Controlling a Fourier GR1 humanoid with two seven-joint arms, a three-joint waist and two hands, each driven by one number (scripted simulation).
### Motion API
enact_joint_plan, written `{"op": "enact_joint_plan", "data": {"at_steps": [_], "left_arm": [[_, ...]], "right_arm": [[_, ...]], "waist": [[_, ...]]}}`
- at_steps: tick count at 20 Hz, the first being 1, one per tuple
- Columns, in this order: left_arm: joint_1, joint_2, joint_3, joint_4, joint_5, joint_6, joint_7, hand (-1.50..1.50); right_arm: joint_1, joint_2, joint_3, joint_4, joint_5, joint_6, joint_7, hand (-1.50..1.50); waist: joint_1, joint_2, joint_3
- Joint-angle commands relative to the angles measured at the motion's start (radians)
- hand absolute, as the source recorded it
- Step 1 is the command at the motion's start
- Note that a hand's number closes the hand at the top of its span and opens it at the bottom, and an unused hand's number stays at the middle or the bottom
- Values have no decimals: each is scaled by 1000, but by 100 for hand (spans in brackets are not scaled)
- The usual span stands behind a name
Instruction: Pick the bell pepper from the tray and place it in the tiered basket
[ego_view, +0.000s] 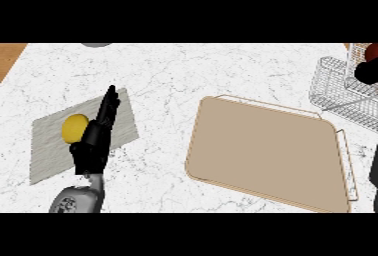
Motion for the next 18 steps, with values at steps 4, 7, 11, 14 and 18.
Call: {"op": "enact_joint_plan", "data": {"at_steps": [4, 7, 11, 14, 18], "left_arm": [[-37, 5, 4, -9, -2, -9, 31, 0], [-7, 33, 17, -54, 22, -41, 57, 0], [-60, -29, -6, 54, 4, 15, 5, 0], [-22, 4, 5, -13, -11, -2, 36, 0], [-44, -20, 3, 31, -13, 9, -4, 0]], "right_arm": [[-111, 49, -148, 19, -18, -31, 100, 150], [-178, -4, -214, 134, -30, -107, 67, 150], [-287, -91, -195, 333, -22, -142, 36, 150], [-175, -169, -222, 347, -36, -206, -54, 150], [-209, -254, -221, 534, -11, -308, -103, 150]], "waist": [[6, 4, 1], [14, 5, 1], [12, 9, 1], [7, 6, 1], [11, 9, 1]]}}
